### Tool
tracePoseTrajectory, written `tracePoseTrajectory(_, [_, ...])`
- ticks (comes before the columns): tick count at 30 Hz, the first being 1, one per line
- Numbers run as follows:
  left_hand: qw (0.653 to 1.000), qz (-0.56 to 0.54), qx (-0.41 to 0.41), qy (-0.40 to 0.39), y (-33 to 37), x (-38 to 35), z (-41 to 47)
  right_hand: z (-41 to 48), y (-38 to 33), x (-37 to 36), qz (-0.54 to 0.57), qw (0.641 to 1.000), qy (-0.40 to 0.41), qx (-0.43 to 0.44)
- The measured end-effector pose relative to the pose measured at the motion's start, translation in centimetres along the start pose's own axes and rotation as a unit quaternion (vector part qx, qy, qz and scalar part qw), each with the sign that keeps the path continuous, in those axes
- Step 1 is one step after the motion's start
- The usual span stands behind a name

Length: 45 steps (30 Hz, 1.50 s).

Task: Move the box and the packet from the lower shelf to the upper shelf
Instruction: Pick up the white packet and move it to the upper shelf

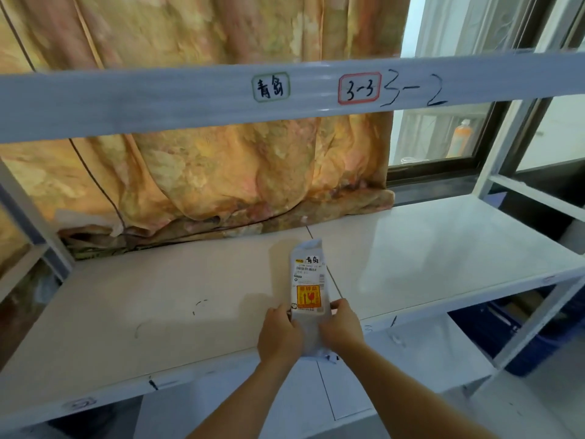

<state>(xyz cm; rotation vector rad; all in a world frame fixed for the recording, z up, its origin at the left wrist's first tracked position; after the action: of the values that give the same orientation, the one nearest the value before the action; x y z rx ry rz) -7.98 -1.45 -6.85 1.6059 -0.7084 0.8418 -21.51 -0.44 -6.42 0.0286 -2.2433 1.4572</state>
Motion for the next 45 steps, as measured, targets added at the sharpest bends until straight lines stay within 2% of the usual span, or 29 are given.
tracePoseTrajectory(5, [0.998,-0.046,-0.014,0.051,1.9,2.8,-4.7,-4.2,-1.5,4.5,0.031,0.999,-0.009,0.029])
tracePoseTrajectory(15, [0.976,-0.065,-0.056,0.201,9.0,12.4,-18.5,-17.7,-8.0,16.0,0.084,0.979,-0.024,0.185])
tracePoseTrajectory(23, [0.96,-0.099,-0.104,0.241,15.7,19.4,-24.3,-24.2,-14.5,22.9,0.096,0.959,0.006,0.268])
tracePoseTrajectory(38, [0.944,-0.107,-0.139,0.279,17.2,23.7,-26.5,-26.8,-17.5,24.4,0.118,0.949,-0.004,0.294])
tracePoseTrajectory(45, [0.911,-0.105,-0.136,0.375,20.3,31.4,-25.7,-28.5,-24.4,22.6,0.175,0.922,-0.032,0.345])
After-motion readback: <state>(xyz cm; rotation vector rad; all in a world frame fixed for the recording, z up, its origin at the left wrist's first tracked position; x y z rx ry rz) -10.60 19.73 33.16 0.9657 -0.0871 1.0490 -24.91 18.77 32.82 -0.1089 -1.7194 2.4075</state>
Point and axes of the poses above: each hand's wrist, its own z-axis towards the middle knuckle, its own x-axis out of the back of the hand, y = z × x, the point moved 5 cm from there along z, towards the middle knuckle, and after that the axes turned 12 degrees about z, right-handed, at the moved point
